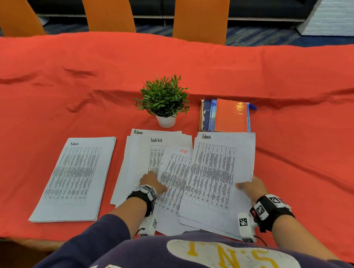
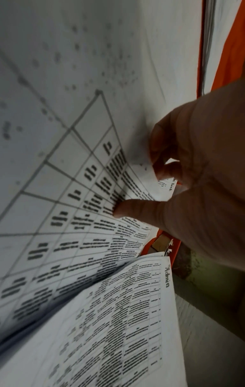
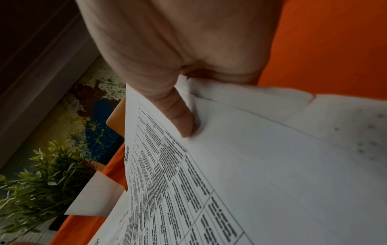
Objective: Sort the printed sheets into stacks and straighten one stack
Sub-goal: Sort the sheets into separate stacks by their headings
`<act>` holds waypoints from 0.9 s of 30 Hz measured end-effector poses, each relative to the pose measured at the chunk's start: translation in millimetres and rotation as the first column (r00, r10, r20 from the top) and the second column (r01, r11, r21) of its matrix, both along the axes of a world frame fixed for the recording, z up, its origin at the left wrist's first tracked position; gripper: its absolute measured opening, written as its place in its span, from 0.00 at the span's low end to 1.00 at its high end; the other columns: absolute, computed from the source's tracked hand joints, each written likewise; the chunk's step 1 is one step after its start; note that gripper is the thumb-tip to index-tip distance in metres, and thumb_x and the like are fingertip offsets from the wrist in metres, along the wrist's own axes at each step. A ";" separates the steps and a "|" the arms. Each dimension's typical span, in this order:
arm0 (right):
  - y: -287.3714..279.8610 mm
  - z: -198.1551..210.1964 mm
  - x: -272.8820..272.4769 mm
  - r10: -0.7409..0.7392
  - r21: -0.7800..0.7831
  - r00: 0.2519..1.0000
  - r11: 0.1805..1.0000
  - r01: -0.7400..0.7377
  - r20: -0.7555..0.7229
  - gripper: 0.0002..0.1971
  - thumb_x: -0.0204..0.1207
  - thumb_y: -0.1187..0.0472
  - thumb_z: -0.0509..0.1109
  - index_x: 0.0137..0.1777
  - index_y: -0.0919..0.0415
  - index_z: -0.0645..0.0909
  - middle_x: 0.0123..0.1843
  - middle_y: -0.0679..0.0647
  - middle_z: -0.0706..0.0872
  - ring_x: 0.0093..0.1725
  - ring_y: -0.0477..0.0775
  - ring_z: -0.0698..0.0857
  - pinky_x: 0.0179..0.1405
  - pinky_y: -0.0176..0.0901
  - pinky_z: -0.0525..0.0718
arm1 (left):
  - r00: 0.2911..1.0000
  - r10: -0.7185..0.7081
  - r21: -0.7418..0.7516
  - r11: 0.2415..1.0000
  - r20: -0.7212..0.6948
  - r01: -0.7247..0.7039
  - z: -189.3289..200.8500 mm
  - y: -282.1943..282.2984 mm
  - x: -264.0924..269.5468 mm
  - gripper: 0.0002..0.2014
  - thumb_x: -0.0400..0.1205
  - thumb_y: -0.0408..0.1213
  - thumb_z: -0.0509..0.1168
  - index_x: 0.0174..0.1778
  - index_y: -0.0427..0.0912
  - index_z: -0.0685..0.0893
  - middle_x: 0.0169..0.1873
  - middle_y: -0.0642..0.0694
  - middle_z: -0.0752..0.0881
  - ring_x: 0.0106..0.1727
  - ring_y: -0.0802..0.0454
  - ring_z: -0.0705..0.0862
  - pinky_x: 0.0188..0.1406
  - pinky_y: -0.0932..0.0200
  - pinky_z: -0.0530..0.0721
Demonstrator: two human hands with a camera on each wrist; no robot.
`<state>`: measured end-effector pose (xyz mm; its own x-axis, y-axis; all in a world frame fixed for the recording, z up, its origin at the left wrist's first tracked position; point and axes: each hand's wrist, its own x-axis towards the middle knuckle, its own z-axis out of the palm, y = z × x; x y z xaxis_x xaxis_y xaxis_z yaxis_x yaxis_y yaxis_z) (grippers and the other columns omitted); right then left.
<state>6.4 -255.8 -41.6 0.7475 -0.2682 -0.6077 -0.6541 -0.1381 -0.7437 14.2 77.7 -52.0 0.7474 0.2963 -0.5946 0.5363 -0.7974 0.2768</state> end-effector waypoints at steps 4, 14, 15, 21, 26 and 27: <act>-4.7 -1.4 1.0 -0.026 0.018 1.000 1.000 0.026 -0.008 0.21 0.69 0.77 0.73 0.61 0.62 0.81 0.54 0.62 0.87 0.55 0.66 0.86 0.63 0.65 0.81 | 0.990 0.019 -0.027 1.000 0.143 -0.015 -0.8 -1.2 0.2 0.21 0.75 0.49 0.71 0.59 0.42 0.79 0.58 0.40 0.78 0.56 0.44 0.80 0.54 0.52 0.83; -16.5 -13.0 15.8 -0.077 0.038 0.997 0.996 0.076 0.023 0.18 0.63 0.76 0.76 0.49 0.57 0.83 0.53 0.64 0.89 0.51 0.68 0.88 0.59 0.70 0.83 | 0.974 0.181 0.058 0.980 0.135 -0.191 6.3 19.9 17.1 0.24 0.78 0.50 0.68 0.64 0.36 0.78 0.66 0.34 0.73 0.66 0.39 0.75 0.59 0.50 0.79; -12.9 -8.6 15.7 -0.071 0.034 0.997 0.997 0.070 0.027 0.17 0.64 0.76 0.75 0.49 0.57 0.83 0.53 0.65 0.89 0.52 0.68 0.88 0.59 0.70 0.83 | 0.982 0.155 0.083 0.983 0.104 -0.164 5.7 20.0 16.8 0.24 0.77 0.49 0.70 0.63 0.36 0.78 0.66 0.35 0.71 0.66 0.40 0.74 0.58 0.51 0.79; -1.5 3.2 10.2 -0.063 0.041 0.997 0.997 0.061 0.034 0.21 0.67 0.79 0.72 0.58 0.61 0.82 0.55 0.67 0.88 0.54 0.69 0.87 0.61 0.68 0.82 | 0.988 0.140 0.064 0.988 0.067 -0.144 0.2 18.8 16.4 0.23 0.72 0.40 0.74 0.60 0.38 0.76 0.64 0.37 0.69 0.64 0.41 0.74 0.57 0.55 0.79; -2.2 0.6 9.1 -0.048 0.051 0.999 0.998 0.047 0.017 0.21 0.68 0.79 0.72 0.58 0.61 0.82 0.57 0.66 0.88 0.55 0.69 0.87 0.62 0.69 0.81 | 0.966 0.110 -0.081 0.992 0.232 -0.093 -3.9 17.3 11.4 0.10 0.78 0.26 0.63 0.36 0.42 0.69 0.41 0.44 0.74 0.35 0.52 0.72 0.33 0.59 0.73; -1.7 1.1 8.9 -0.044 0.049 0.999 0.998 0.043 0.016 0.21 0.68 0.78 0.72 0.58 0.60 0.81 0.57 0.66 0.88 0.55 0.69 0.87 0.62 0.68 0.81 | 0.956 0.122 -0.107 0.990 0.267 -0.096 -1.4 16.7 9.9 0.10 0.79 0.25 0.60 0.36 0.42 0.68 0.37 0.46 0.73 0.32 0.54 0.70 0.31 0.60 0.72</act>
